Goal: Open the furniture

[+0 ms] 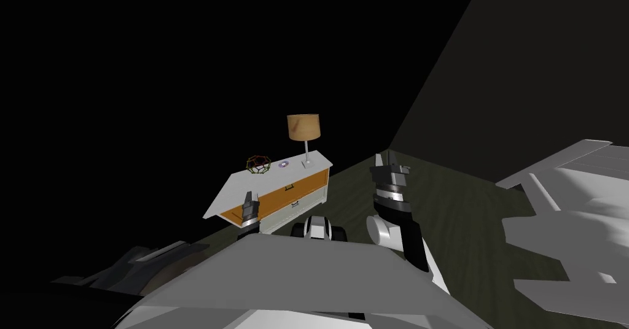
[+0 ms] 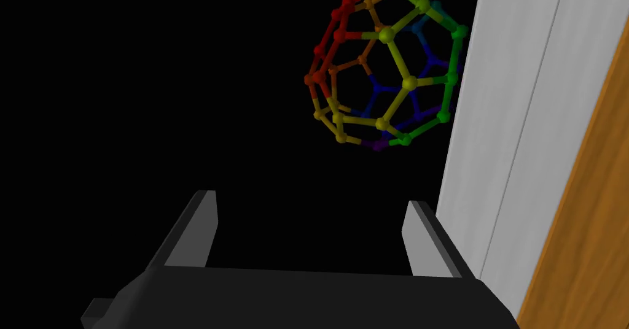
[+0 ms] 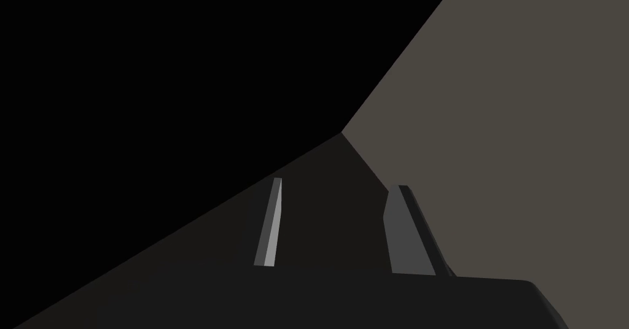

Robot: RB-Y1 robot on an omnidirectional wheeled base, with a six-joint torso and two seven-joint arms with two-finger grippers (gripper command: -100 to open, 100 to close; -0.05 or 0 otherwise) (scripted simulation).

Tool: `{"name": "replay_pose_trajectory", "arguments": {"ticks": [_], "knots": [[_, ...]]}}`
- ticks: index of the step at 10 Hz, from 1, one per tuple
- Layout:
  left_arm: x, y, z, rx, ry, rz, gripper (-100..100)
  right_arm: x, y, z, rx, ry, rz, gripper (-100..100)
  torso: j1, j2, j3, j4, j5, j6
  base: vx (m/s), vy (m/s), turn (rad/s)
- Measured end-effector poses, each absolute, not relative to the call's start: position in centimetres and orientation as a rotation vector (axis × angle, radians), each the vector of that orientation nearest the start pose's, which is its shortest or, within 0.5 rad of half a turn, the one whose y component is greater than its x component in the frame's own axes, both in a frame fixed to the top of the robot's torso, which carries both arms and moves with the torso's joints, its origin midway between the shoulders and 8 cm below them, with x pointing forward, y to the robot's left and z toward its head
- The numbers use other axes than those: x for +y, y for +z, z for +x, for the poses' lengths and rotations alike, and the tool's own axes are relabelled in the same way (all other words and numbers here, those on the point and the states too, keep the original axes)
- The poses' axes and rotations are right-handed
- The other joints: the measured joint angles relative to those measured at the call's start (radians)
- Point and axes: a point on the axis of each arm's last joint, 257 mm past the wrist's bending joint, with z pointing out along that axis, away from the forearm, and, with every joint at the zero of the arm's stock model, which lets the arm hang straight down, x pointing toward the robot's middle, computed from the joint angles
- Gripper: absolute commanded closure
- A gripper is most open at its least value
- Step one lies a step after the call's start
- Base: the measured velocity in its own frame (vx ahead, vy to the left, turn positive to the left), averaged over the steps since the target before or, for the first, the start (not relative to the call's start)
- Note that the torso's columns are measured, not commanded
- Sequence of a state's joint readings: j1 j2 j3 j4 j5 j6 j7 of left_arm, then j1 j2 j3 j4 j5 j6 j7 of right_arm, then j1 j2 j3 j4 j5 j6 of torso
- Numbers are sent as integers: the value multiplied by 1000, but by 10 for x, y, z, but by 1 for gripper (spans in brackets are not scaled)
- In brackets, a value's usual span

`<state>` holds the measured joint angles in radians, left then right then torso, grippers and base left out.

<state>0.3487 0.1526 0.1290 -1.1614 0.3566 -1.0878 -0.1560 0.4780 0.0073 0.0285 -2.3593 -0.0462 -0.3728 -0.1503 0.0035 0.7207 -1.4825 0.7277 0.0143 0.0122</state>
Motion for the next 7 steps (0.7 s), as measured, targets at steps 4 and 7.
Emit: {"name": "replay_pose_trajectory", "arguments": {"ticks": [4,7], "knots": [[437,-299,299,713,-890,-1055,-100,-273,43,351,554,1504,774,0,-1,4,1,4,-6,-4,35,-71,-27],[429,-328,289,731,-867,-1102,-100,-273,42,351,554,1504,775,0,-5,13,4,9,-15,-12,144,-125,-13]]}}
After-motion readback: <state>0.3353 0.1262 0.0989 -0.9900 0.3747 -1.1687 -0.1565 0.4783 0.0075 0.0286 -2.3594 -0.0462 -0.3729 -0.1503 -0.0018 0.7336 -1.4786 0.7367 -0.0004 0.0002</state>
